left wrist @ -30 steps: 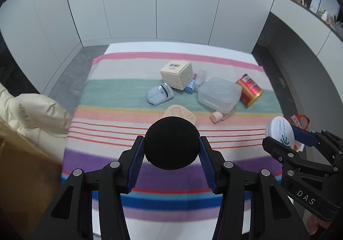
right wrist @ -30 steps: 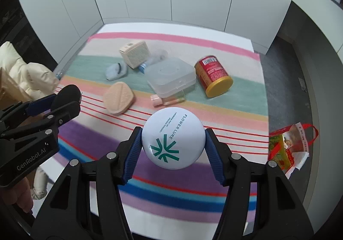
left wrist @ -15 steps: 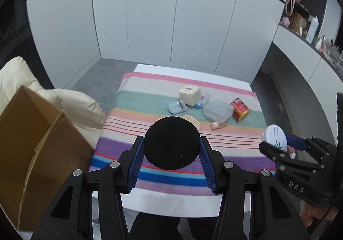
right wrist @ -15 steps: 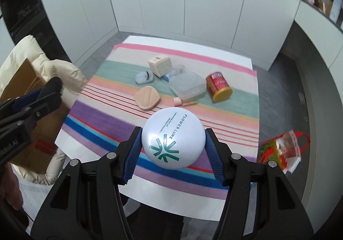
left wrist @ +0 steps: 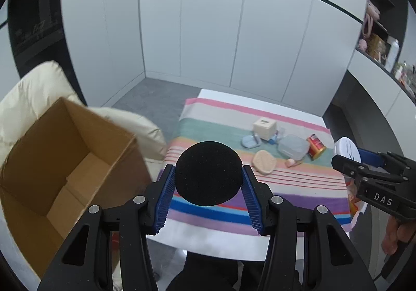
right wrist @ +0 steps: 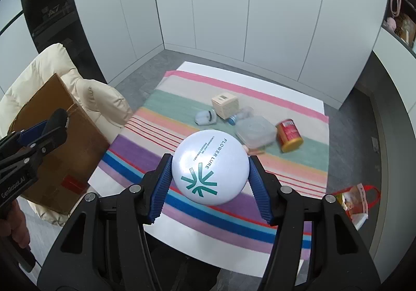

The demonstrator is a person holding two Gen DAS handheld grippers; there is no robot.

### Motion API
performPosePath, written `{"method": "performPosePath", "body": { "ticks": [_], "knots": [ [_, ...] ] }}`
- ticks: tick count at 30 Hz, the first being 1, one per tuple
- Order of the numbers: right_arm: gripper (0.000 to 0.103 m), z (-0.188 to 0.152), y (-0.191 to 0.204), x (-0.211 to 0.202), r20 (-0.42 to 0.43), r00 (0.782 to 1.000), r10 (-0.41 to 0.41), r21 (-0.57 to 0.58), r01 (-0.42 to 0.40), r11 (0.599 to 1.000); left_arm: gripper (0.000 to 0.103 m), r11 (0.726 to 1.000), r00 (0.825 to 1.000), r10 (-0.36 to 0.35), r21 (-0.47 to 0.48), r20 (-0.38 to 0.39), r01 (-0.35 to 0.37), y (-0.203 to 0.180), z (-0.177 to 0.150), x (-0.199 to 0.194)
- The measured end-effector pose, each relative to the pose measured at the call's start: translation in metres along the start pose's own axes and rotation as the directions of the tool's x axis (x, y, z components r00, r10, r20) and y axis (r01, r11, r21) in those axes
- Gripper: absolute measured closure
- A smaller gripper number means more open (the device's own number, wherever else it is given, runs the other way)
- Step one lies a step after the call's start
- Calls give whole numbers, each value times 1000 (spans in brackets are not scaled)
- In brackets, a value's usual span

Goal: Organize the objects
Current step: 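Carry the black sponge and white compact toward the cardboard box with both tools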

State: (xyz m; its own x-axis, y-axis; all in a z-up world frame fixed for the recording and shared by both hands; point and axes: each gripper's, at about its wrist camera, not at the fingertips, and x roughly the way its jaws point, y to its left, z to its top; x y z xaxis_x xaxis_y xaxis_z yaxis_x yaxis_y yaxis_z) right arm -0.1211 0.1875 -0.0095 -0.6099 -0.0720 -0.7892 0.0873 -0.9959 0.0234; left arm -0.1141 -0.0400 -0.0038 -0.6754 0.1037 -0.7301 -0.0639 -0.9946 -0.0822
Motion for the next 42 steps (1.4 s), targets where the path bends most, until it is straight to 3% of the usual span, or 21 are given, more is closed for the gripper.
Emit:
{"method": "performPosePath", "body": {
  "ticks": [15,34,37,39,42],
  "knots": [
    [43,10,100,27,-18,996,93,-142,-94,985,51,991,996,88,-98,12,-86,79,-9,-10],
    [43,21,232,32,-31,969,246,-291,-244,925,49,964,987,163,-211,-14,-162,177,-43,-29],
    [43,21,249,33,-39,964,264,-315,-262,912,39,957,985,171,-235,-22,-171,190,-48,-28],
    [43,22,258,33,-41,960,277,-322,-275,906,18,950,983,181,-255,-22,-180,199,-53,-32],
    [43,21,275,31,-45,955,294,-335,-292,896,0,940,977,213,-272,2,-204,209,-57,-47]
  ]
}}
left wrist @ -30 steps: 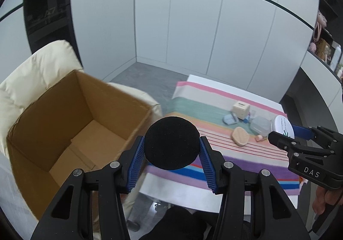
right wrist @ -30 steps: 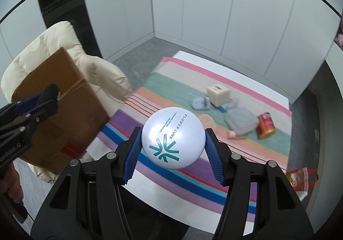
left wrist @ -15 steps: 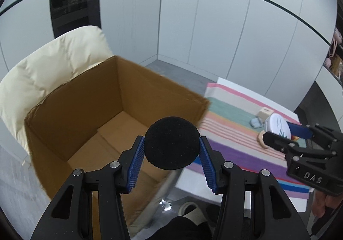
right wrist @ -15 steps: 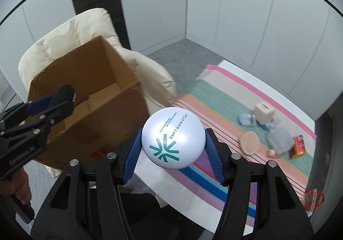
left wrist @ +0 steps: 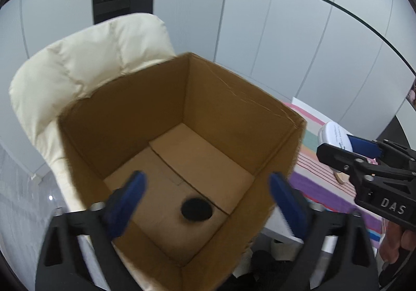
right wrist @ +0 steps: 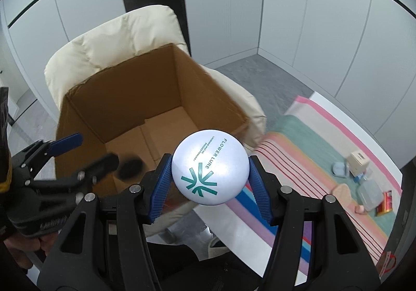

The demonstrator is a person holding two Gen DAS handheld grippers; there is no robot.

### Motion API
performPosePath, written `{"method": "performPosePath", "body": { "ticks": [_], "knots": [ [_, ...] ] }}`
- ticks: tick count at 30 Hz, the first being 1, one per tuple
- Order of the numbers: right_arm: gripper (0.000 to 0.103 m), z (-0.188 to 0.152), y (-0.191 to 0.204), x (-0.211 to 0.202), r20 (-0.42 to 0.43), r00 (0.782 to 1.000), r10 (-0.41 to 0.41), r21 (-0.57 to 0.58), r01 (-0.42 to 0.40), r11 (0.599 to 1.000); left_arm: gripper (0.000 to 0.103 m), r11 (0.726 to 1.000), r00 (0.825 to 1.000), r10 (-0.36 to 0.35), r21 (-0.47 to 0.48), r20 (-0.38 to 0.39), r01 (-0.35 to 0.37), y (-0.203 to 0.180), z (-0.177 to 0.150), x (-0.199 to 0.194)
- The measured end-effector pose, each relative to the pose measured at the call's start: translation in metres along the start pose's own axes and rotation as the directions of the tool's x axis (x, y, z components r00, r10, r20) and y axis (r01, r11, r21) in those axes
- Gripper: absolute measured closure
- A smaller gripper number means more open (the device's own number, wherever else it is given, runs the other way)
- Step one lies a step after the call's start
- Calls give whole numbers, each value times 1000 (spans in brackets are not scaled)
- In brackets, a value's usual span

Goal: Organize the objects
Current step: 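Carry the black sponge and white compact toward the cardboard box with both tools, then open the left tool over the box while the right tool releases the compact inside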

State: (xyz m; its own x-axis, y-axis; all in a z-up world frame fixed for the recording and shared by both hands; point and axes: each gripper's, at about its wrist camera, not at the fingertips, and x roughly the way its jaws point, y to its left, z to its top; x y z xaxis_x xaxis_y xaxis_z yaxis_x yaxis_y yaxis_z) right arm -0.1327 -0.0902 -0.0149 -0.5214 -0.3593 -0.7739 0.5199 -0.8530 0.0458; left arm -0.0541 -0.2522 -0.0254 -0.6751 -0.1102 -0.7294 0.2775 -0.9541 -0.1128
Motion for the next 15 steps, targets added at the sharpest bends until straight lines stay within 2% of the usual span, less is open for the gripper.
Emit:
{"method": "performPosePath", "body": {
  "ticks": [6,10,15],
  "knots": [
    [43,7,33,13,-11,999,31,-52,-31,998,0,996,998,39,-85,54,-35,38,2,-24],
    [43,7,54,19,-19,999,51,-85,-53,995,0,988,996,72,-141,51,-64,62,2,-28],
    [43,9,80,25,-32,996,88,-113,-91,989,0,981,993,105,-166,45,-97,86,-2,-35]
  ]
}}
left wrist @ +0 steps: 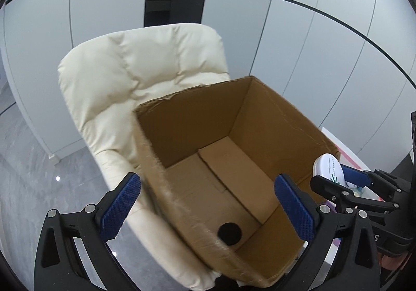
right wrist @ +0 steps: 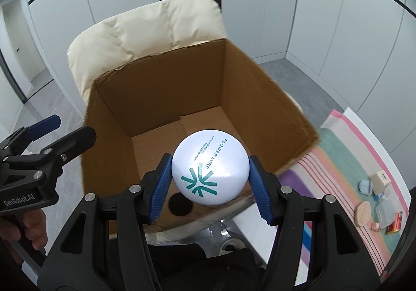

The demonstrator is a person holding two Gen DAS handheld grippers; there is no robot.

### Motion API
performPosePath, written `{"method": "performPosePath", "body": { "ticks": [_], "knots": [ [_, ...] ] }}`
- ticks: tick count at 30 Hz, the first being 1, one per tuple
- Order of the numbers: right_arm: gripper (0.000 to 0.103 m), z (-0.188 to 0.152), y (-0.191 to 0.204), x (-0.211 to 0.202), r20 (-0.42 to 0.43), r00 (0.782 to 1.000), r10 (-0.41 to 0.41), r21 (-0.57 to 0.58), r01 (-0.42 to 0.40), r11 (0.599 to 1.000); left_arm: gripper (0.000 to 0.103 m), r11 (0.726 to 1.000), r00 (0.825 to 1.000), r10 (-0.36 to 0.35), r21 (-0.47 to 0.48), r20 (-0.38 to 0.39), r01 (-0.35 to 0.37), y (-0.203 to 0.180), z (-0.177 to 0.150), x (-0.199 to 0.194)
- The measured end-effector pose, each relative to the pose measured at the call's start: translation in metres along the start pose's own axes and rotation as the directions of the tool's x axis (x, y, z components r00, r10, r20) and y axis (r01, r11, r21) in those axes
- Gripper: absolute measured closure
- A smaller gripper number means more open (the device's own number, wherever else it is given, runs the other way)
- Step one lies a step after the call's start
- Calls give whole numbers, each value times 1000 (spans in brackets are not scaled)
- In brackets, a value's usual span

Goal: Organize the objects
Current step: 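Open the left tool over the box while the right tool releases the compact inside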

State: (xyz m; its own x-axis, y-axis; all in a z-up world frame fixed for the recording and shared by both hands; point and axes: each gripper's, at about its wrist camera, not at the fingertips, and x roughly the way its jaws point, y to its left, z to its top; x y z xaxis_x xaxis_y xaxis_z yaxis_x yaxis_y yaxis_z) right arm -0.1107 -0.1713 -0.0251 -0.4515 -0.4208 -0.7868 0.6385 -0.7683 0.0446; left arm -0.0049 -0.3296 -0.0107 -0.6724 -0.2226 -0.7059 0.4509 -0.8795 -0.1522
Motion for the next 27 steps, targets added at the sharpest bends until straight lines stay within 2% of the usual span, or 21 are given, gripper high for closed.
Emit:
{"method": "performPosePath", "body": {
  "ticks": [10,12,14,18,20,27],
  "knots": [
    [42,3,44,15,-38,998,44,-47,-46,998,0,997,998,58,-57,-5,-58,43,-2,-7],
    [33,3,45,13,-25,999,41,-51,-42,998,0,996,998,63,-65,-4,-63,47,-1,-8],
    [13,5,43,6,6,1000,26,-42,-26,999,0,995,998,64,-70,-2,-64,49,0,-8],
    [11,8,30,-1,41,999,5,4,-5,1000,0,996,998,64,-66,-8,-64,46,0,-5],
    [8,8,22,-1,39,999,-1,29,0,1000,0,996,998,56,-69,-9,-57,42,1,-4],
    [7,4,0,-4,33,999,-38,51,36,998,0,999,1000,29,-28,-11,-30,12,2,2]
  ]
}}
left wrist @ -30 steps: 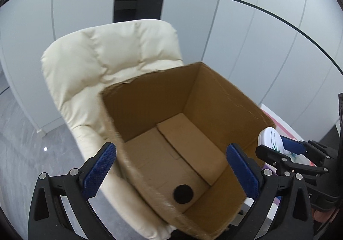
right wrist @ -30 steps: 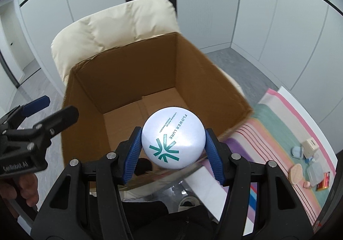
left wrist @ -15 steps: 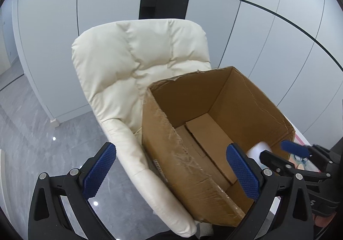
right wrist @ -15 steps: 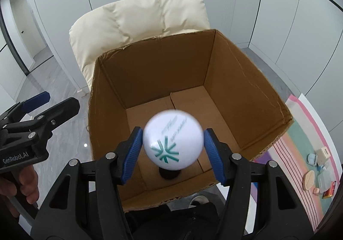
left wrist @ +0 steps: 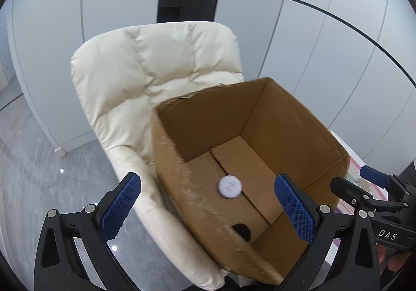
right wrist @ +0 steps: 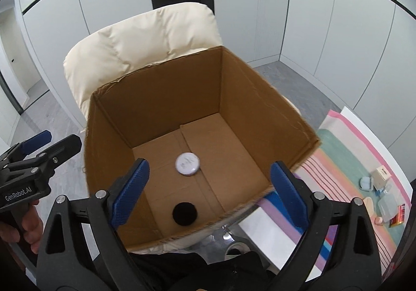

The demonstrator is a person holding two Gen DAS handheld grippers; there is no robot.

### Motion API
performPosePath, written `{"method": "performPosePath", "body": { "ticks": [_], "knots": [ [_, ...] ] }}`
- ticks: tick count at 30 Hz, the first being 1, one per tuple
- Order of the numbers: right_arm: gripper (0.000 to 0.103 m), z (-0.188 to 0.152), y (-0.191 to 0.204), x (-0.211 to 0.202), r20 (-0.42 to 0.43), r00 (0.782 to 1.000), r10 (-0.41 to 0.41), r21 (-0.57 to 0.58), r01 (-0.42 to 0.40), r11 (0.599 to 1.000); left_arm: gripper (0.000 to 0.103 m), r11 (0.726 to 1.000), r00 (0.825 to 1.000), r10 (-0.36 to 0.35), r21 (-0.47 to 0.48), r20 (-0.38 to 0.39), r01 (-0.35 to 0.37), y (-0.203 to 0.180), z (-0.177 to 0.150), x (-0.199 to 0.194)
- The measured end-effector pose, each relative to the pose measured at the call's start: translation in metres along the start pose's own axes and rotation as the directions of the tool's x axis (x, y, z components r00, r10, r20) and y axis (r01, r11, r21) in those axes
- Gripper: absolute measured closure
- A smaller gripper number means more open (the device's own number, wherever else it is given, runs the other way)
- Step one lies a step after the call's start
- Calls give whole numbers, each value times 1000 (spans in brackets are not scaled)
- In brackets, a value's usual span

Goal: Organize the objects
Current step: 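Open the left tool over the box while the right tool releases the compact inside, then withdraw both tools from the box back over the table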

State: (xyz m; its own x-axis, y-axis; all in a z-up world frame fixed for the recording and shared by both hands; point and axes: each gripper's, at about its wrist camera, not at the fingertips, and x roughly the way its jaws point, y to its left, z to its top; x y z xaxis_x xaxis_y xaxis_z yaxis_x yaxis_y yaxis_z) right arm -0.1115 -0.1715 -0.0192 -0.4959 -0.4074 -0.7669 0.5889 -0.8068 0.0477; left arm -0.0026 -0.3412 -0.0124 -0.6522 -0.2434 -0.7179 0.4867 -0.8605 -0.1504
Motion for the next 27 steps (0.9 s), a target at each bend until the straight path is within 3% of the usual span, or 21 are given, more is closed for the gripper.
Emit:
{"method": "performPosePath", "body": {
  "ticks": [27],
  "knots": [
    [0,-30,-122,-38,-24,989,-145,166,146,975,0,974,991,-126,185,-36,130,-129,-13,16]
  ]
}}
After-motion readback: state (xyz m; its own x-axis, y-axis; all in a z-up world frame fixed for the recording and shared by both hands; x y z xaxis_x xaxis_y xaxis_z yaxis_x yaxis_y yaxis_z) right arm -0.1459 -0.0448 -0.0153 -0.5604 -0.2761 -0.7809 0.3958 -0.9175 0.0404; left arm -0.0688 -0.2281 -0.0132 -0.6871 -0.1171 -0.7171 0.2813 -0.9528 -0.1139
